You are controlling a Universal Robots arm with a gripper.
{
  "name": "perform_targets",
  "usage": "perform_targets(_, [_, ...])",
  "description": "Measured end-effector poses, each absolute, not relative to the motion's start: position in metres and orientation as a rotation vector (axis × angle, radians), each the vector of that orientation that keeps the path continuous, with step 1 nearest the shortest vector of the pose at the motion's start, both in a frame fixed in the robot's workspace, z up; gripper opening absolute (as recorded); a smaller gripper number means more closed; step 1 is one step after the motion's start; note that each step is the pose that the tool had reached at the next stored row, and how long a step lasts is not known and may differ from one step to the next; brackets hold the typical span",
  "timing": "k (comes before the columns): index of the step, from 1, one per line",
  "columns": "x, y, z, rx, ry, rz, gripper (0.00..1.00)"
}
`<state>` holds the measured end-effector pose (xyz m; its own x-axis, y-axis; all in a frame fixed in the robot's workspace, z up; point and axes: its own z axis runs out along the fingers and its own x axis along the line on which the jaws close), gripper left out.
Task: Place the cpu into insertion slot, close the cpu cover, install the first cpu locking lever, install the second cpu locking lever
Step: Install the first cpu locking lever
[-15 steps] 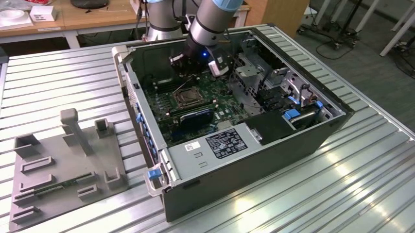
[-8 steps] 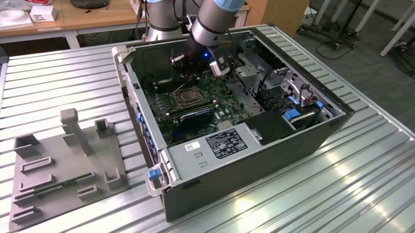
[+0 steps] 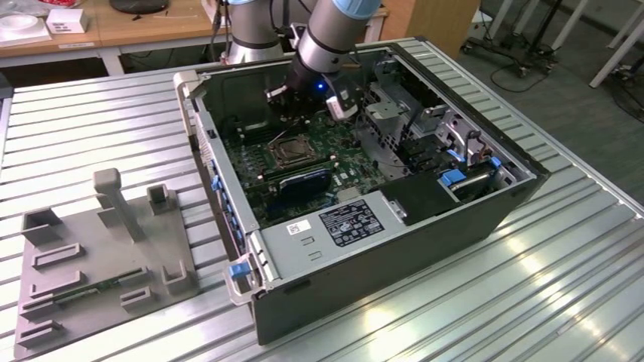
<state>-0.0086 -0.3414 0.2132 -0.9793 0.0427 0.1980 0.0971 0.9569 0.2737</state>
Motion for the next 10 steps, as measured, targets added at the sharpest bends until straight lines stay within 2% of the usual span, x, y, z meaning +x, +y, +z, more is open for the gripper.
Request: perform_targets(10, [-0.0123, -0.3414, 0.2168, -0.105, -2.919, -0.423, 0.11])
